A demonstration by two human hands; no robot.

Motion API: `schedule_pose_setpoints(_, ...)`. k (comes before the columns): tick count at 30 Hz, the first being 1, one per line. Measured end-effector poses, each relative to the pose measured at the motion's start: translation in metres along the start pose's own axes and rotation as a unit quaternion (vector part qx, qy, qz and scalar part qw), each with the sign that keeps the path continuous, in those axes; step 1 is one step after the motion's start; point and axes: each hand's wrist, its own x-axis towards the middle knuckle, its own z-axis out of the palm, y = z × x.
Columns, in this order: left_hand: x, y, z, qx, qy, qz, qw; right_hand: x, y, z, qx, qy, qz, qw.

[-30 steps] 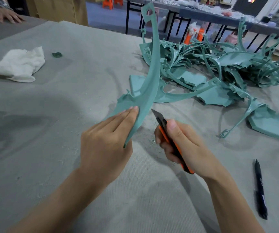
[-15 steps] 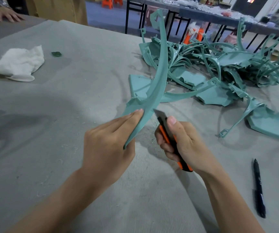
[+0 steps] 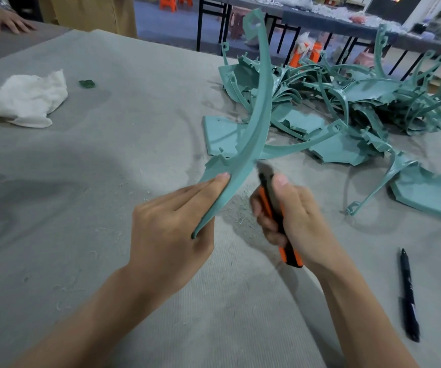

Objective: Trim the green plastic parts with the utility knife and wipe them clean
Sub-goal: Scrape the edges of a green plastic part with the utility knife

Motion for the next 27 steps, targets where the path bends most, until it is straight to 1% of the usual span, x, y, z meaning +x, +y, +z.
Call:
schedule_pose_setpoints(2, -0.001, 0.001, 0.0, -0.001, -0.006, 0.0, 1.0, 0.001, -0.001, -0.006, 0.004, 0.063, 0.003, 0.998)
schedule_pose_setpoints(3, -0.001, 0.001, 0.0, 0.0, -0.009, -0.002, 1.0, 0.0, 0.0, -0.008, 0.002, 0.066, -0.004, 0.998)
schedule_pose_setpoints(4, -0.001, 0.002, 0.0, 0.001, -0.01, -0.006, 1.0, -0.001, 0.0, -0.009, 0.001, 0.049, -0.015, 0.999)
schedule_pose_setpoints(8, 0.0, 0.002, 0.001, 0.002, -0.013, -0.019, 1.0, -0.006, 0.001, 0.001, -0.009, -0.084, -0.021, 0.996)
schedule_pose_setpoints(9, 0.0, 0.002, 0.0, 0.0, -0.011, -0.014, 1.0, -0.005, 0.001, 0.003, -0.012, -0.095, -0.021, 0.995)
schedule_pose_setpoints(10, 0.0, 0.002, 0.0, -0.004, -0.008, -0.007, 1.0, -0.004, 0.0, 0.004, -0.005, -0.076, -0.014, 0.997)
schedule_pose_setpoints(12, 0.0, 0.001, 0.0, -0.014, -0.003, 0.007, 1.0, -0.001, -0.002, -0.003, 0.027, 0.022, 0.019, 0.999)
schedule_pose_setpoints(13, 0.0, 0.002, 0.0, -0.015, -0.001, 0.009, 1.0, 0.0, -0.002, -0.007, 0.03, 0.065, 0.016, 0.997)
schedule_pose_setpoints(14, 0.0, 0.002, 0.0, -0.015, 0.0, 0.008, 1.0, 0.0, -0.002, -0.01, 0.021, 0.088, 0.003, 0.996)
schedule_pose_setpoints(16, -0.001, 0.002, 0.001, -0.009, 0.0, 0.002, 1.0, -0.002, 0.0, -0.008, -0.01, 0.082, -0.039, 0.996)
schedule_pose_setpoints(18, -0.001, 0.001, 0.002, -0.001, -0.002, -0.004, 1.0, -0.002, 0.004, 0.0, -0.065, 0.068, -0.086, 0.992)
schedule_pose_setpoints(21, 0.0, 0.001, 0.002, 0.008, -0.003, -0.012, 1.0, -0.001, 0.008, 0.01, -0.125, 0.081, -0.107, 0.983)
schedule_pose_setpoints(23, 0.0, 0.001, 0.001, 0.006, -0.002, -0.014, 1.0, -0.001, 0.01, 0.013, -0.122, 0.088, -0.111, 0.982)
schedule_pose_setpoints(27, -0.001, 0.002, 0.003, -0.007, -0.003, -0.021, 1.0, 0.0, 0.008, 0.014, -0.119, 0.127, -0.134, 0.976)
